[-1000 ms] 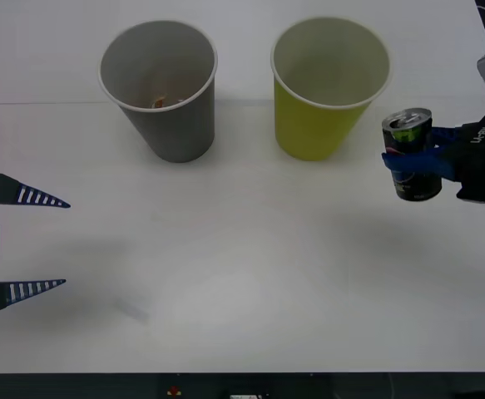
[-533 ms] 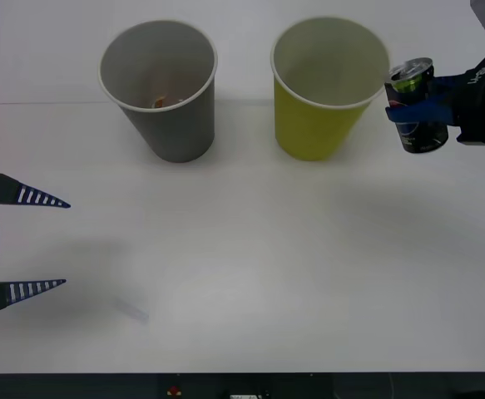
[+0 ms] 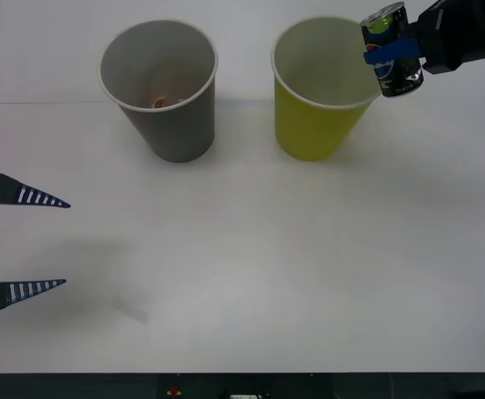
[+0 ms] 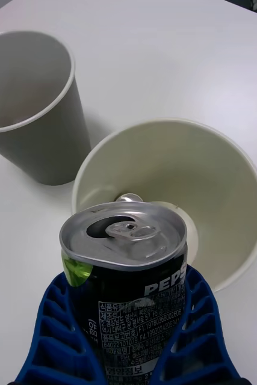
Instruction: Put the can into the green bin and the plastic bottle into the gray bin
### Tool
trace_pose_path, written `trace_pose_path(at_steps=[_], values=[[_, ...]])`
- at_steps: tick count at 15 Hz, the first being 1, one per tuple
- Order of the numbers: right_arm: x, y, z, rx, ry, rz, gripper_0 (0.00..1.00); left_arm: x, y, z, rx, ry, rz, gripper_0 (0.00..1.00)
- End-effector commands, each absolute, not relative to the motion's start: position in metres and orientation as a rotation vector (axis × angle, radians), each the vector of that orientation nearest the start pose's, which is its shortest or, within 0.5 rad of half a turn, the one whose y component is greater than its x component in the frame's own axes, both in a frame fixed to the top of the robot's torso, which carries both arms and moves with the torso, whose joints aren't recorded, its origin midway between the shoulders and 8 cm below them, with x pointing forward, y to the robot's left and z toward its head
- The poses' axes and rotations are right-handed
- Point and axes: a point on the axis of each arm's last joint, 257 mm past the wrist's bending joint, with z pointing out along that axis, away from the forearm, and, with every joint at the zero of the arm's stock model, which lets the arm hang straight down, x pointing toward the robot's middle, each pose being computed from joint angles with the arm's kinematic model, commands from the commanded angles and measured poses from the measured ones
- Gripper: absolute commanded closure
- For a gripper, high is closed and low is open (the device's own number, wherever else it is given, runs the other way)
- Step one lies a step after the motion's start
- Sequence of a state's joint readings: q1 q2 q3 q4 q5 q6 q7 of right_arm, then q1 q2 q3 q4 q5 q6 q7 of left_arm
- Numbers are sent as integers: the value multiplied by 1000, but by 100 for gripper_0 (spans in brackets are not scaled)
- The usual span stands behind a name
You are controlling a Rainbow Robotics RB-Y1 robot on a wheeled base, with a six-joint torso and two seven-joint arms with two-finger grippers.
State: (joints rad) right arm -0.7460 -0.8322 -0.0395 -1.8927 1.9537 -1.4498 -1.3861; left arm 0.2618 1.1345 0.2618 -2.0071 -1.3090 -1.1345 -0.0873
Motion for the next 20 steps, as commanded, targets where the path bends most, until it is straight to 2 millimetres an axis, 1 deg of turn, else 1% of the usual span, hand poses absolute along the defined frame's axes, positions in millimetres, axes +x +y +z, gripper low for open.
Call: trace_pose_path(at_steps=[1,5,7,10,11,12,13,14,15,20], values=[[540,-179,33,-875,1976,254,100,341,286,-167,1762,1444,-118,0],[575,-175,33,-856,2013,189,100,341,286,-167,1762,1444,-118,0],[591,-167,31,-845,2020,172,100,341,286,-167,1762,1444,-118,0],[607,-151,27,-843,2015,200,100,341,286,-167,1762,1444,-118,0],[609,-150,30,-857,2004,193,100,341,286,-167,1762,1444,-118,0],[609,-150,29,-870,1999,186,92,341,286,-167,1762,1444,-118,0],[609,-149,30,-899,1984,171,59,341,286,-167,1762,1444,-118,0],[609,-149,29,-931,1968,156,18,341,286,-167,1762,1444,-118,0],[609,-148,30,-942,1960,153,0,341,286,-167,1762,1444,-118,0],[606,-145,28,-961,1960,166,0,341,286,-167,1762,1444,-118,0]])
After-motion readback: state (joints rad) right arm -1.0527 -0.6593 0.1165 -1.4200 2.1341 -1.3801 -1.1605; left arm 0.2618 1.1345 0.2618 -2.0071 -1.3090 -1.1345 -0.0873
